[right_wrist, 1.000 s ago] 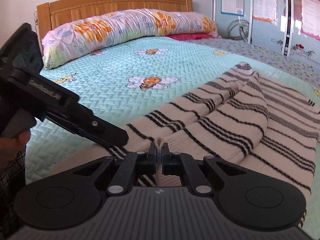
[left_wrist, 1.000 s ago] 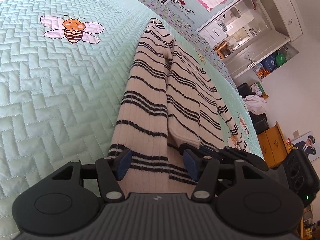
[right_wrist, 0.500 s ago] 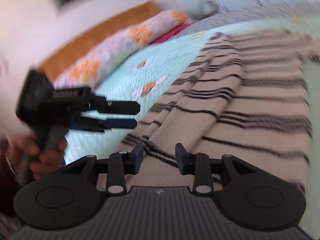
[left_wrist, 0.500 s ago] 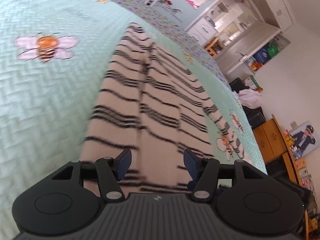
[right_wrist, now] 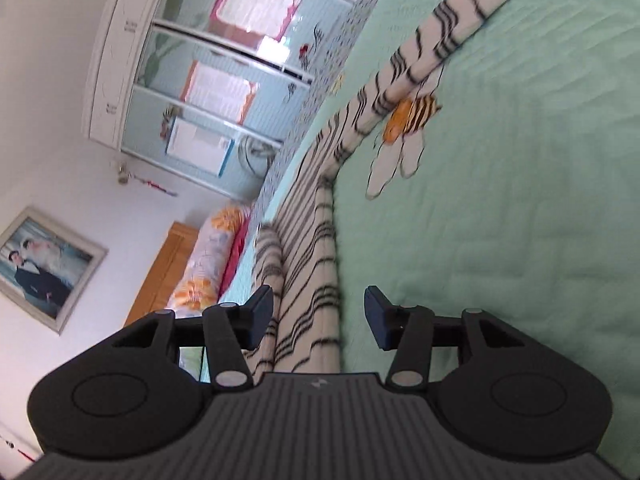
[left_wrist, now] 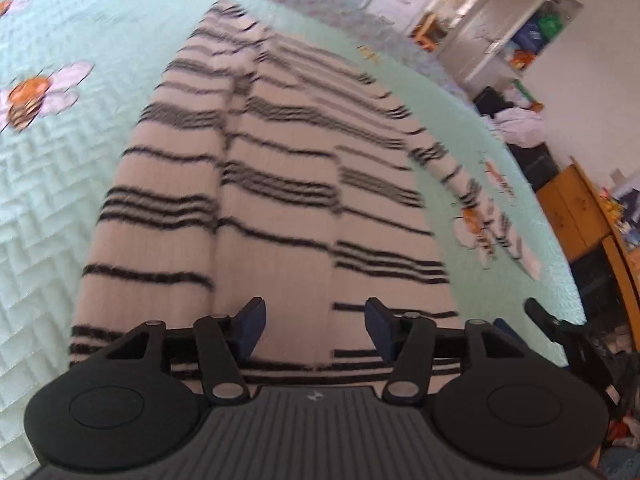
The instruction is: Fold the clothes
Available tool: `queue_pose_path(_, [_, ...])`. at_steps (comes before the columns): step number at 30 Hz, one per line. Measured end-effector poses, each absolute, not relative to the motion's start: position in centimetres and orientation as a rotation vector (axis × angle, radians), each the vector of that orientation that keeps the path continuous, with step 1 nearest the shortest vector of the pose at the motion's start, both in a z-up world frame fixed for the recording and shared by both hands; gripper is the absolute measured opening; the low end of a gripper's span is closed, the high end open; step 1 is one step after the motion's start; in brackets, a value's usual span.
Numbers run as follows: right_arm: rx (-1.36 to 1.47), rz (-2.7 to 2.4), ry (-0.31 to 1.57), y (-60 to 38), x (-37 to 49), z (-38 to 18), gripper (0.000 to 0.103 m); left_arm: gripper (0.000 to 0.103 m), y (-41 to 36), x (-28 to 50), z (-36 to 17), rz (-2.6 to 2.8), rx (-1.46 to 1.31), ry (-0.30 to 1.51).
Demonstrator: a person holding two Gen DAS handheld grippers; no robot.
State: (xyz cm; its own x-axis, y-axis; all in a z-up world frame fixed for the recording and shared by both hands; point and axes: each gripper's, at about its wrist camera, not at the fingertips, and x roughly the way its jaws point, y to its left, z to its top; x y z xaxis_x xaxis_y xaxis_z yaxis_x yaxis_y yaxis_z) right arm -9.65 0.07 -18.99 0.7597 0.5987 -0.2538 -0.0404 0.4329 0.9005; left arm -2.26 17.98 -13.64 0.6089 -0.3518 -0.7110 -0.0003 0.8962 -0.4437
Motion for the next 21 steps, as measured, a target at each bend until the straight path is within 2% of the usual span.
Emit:
queue_pose_path(3, [1.079, 0.400, 0.584, -0.3, -9.4, -19.7, 0.051, 0.063, 16.9, -1.5, -15.7, -0.164, -0.379, 0.982])
queue_pose_path(8, [1.087, 0.221, 0.519, 0.4, -8.5, -19.5, 0.052, 0.064, 14.3, -0.6, -13.8, -0.122, -0.264, 1.005])
queue_pose_path(10, [1.062, 0.162, 0.466, 1.1, -7.7, -19.3, 0.056, 0.062, 12.5, 0.3, -11.9, -0.175, -0.231, 0.972])
queue_pose_path(15, [0.865, 0.077, 0.334, 3.7, -7.2, -20.2, 0.057, 0.064, 5.0, 3.3, -7.1, -0.263, 0.035, 0.823])
queue_pose_path(16, [0.854, 0.095, 0.325, 3.7, -7.2, -20.2, 0.062, 0.064, 3.2, 4.1, -6.5, -0.287, 0.102, 0.799])
queue_pose_path(17, [0.847, 0.114, 0.317, 3.7, -7.2, -20.3, 0.072, 0.064, 1.3, 4.9, -6.1, -0.321, 0.160, 0.779])
queue_pose_path(18, [0.840, 0.133, 0.308, 3.6, -7.2, -20.3, 0.075, 0.064, -0.6, 5.7, -5.9, -0.362, 0.206, 0.764])
queue_pose_path(21, [0.920, 0.174, 0.270, 2.2, -7.6, -20.8, 0.074, 0.066, -6.2, 8.0, -6.0, -0.516, 0.349, 0.711])
